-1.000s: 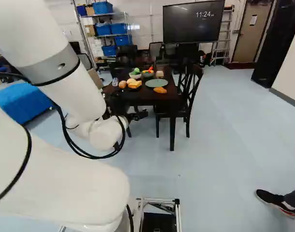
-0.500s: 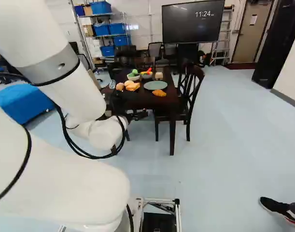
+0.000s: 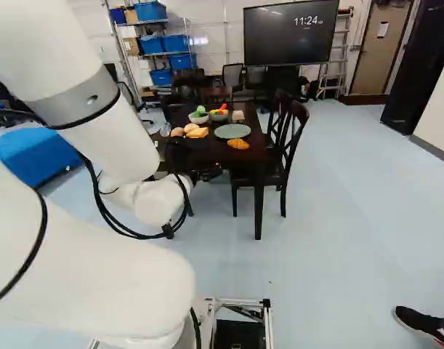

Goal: Move the croissant to the empty plate

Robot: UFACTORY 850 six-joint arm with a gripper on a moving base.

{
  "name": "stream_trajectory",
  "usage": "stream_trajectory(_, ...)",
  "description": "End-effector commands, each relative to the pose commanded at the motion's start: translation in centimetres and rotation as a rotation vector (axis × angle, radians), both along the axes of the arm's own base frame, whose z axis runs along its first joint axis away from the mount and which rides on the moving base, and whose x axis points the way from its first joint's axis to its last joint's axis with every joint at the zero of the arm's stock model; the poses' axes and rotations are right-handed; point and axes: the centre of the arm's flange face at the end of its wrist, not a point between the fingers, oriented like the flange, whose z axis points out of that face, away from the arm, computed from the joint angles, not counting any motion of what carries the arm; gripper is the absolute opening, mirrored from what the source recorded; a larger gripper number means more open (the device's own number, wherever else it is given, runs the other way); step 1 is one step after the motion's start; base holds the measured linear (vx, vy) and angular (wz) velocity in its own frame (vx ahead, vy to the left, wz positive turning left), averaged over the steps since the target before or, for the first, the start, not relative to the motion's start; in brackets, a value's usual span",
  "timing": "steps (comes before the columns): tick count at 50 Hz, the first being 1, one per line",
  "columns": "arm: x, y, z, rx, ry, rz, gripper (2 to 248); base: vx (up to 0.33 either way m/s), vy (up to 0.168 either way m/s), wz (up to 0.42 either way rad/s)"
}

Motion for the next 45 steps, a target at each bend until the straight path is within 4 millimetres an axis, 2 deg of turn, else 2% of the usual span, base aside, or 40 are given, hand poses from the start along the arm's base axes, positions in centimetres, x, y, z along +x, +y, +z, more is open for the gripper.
stream_trajectory(45,0.00,0.00,0.00,0.000,0.000,0.000,247,0.088,-0.039,-0.001)
